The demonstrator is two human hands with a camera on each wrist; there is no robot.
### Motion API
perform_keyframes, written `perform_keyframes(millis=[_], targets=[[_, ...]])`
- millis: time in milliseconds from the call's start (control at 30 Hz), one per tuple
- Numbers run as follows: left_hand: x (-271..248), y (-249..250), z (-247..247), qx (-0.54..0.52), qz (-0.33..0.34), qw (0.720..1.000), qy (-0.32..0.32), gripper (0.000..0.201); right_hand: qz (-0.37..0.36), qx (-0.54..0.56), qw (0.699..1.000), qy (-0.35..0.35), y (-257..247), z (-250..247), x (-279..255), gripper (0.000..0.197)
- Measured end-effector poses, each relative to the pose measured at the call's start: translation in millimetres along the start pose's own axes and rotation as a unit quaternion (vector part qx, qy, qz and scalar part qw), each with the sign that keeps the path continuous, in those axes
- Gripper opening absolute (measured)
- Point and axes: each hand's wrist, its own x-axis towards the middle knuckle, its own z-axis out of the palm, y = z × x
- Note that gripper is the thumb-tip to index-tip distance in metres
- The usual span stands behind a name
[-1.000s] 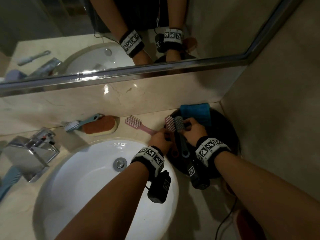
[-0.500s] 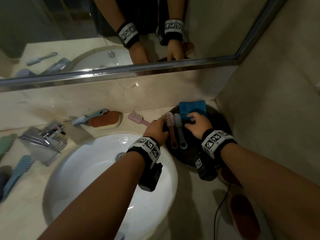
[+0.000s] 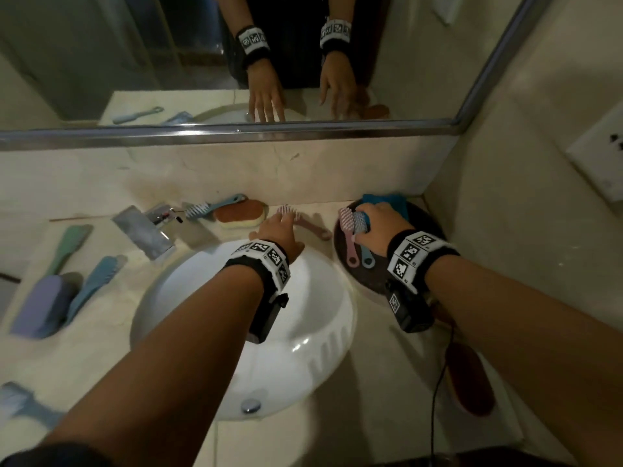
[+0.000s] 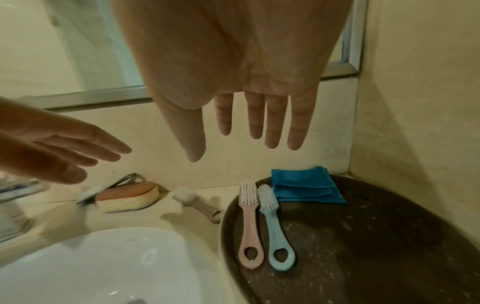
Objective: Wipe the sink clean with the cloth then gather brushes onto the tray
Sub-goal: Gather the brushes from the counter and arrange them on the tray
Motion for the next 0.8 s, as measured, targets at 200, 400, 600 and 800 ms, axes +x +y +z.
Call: perform_keyframes(millis=[200,400,600,800], targets=[[-61,-36,4,-0.024,-0.051,0.997,0.045,0.067,-0.059,-0.085,0.994,-0.045,-30,11,-24,0.081],[-125,-82,14,-0.002,-0.123,0.992,0.041,0.069,-0.129,-0.120,0.982,-0.069,-69,42,-53,0.084],[-165,-138,-4,-0.032,-0.167,0.983,0.072,0.067,-0.183,-0.097,0.975,-0.078,-134,48,-72,0.073],[-188,-215,-17,-0.056,-0.181,0.979,0.073,0.069,-0.225,-0.082,0.966,-0.093,-216,83,-84,0.066]])
